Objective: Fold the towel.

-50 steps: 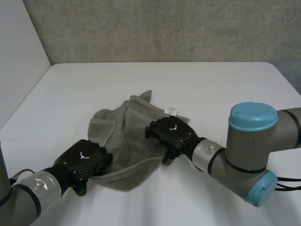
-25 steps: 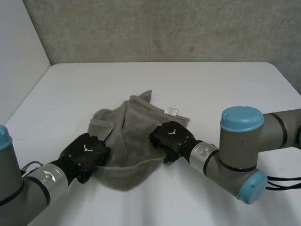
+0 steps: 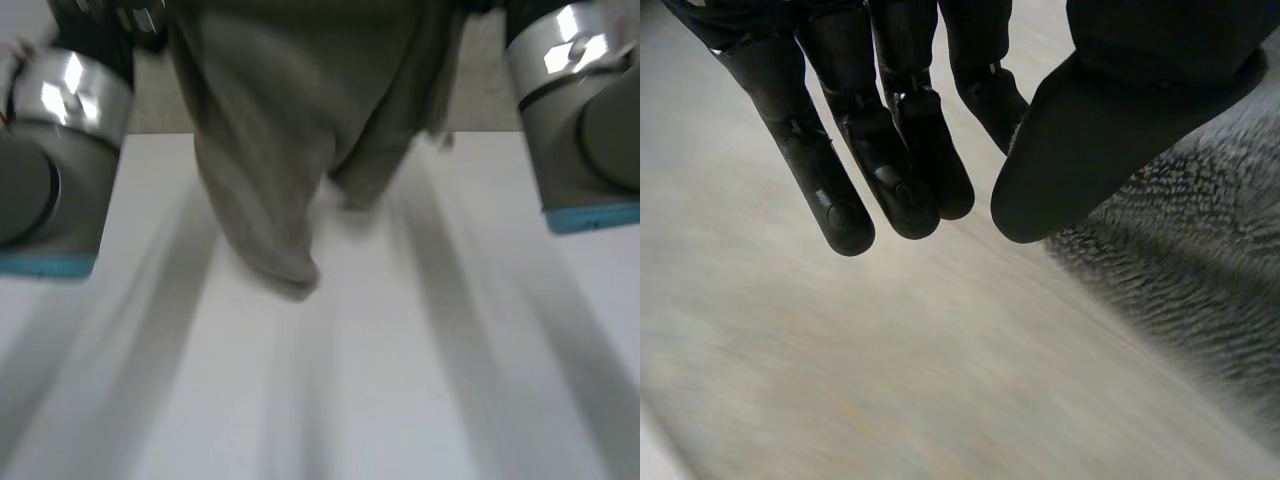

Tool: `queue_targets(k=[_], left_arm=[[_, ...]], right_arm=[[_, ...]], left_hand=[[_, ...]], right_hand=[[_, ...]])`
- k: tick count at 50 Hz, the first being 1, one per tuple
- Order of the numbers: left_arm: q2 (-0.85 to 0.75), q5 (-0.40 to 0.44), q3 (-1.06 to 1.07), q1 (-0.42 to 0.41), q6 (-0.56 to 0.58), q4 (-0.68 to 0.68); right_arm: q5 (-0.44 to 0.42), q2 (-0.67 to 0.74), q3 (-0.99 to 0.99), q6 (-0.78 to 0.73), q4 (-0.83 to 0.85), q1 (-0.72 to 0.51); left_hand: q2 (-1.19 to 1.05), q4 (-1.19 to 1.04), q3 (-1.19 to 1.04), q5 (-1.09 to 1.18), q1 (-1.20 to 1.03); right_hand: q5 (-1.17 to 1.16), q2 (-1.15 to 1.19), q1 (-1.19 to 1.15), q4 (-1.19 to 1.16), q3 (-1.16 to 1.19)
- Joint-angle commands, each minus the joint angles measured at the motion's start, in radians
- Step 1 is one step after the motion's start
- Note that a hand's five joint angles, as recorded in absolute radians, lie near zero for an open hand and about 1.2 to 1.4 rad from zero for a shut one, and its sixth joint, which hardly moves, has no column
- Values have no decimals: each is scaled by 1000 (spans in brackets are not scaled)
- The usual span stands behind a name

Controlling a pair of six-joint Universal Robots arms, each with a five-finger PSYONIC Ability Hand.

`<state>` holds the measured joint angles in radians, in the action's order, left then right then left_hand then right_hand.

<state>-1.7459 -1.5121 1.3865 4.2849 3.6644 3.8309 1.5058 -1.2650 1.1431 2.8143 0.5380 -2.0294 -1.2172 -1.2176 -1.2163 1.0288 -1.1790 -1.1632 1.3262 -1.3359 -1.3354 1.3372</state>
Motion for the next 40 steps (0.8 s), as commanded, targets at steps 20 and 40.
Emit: queue_targets(k=[20,40], left_arm=[[-136,-76,575,-36,-81,-101],[-96,-76,574,-43,-89,-189]], right_arm=[[-162,111,354,-317,-492,67],[-167,119,530,-297,-425,210]], left_hand=[[-179,-179,-180,193,-217],[-179,-179,-180,193,-217]], right_hand=[[-59,70,-60,-61,59],[469,-457,467,467,-468]])
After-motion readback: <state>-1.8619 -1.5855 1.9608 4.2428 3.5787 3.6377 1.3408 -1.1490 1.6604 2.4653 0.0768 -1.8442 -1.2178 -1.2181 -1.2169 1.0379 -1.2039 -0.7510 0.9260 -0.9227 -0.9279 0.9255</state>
